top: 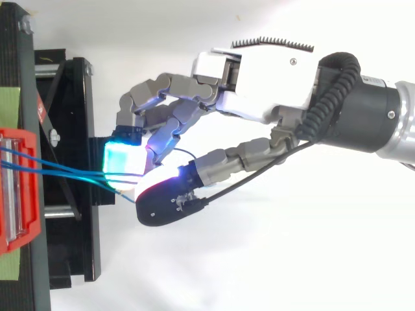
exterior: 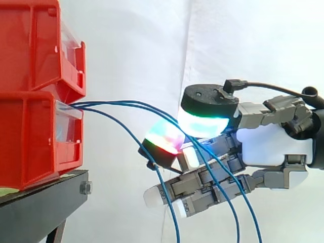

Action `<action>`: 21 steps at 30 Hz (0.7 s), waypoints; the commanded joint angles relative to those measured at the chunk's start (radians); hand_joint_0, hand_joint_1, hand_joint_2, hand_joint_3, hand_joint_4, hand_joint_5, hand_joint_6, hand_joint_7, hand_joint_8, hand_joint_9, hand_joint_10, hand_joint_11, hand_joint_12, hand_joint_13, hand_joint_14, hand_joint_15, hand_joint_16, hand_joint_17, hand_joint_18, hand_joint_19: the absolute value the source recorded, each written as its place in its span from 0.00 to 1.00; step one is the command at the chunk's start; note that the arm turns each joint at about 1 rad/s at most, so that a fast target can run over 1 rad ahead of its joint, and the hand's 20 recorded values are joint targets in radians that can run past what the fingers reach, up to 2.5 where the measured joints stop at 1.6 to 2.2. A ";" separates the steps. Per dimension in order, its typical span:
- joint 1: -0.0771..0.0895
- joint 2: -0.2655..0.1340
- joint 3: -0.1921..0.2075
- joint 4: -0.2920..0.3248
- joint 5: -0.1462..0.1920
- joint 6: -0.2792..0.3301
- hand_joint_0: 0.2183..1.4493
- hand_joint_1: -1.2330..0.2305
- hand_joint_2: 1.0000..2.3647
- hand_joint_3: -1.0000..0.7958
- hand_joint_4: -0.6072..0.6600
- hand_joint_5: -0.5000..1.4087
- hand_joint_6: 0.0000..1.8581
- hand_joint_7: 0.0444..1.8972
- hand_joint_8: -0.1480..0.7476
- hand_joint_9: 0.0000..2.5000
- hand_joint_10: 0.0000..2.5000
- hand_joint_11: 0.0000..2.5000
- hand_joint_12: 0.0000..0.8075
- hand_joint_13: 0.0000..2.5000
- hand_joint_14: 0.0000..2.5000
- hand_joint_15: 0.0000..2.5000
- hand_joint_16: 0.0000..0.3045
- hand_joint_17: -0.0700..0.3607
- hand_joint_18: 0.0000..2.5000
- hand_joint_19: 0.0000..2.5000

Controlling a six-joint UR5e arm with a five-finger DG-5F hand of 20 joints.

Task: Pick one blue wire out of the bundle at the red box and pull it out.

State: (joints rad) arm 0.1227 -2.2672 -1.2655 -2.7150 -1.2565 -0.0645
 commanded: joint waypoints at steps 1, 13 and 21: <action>0.000 0.000 0.000 -0.002 0.000 0.000 0.27 0.34 0.01 0.37 0.67 0.20 0.39 0.62 0.47 0.38 0.01 0.27 0.48 0.20 0.01 0.12 0.20 0.48 0.17 0.15; -0.002 0.000 0.000 -0.002 0.000 0.002 0.33 0.24 0.01 0.45 0.66 0.17 0.46 0.59 0.48 0.36 0.01 0.31 0.48 0.20 0.01 0.13 0.19 0.47 0.17 0.13; -0.002 0.000 0.000 0.000 -0.001 0.000 0.38 0.21 0.01 0.41 0.68 0.16 0.46 0.54 0.47 0.34 0.01 0.31 0.48 0.19 0.01 0.12 0.20 0.48 0.17 0.12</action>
State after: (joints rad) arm 0.1212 -2.2674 -1.2655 -2.7163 -1.2574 -0.0638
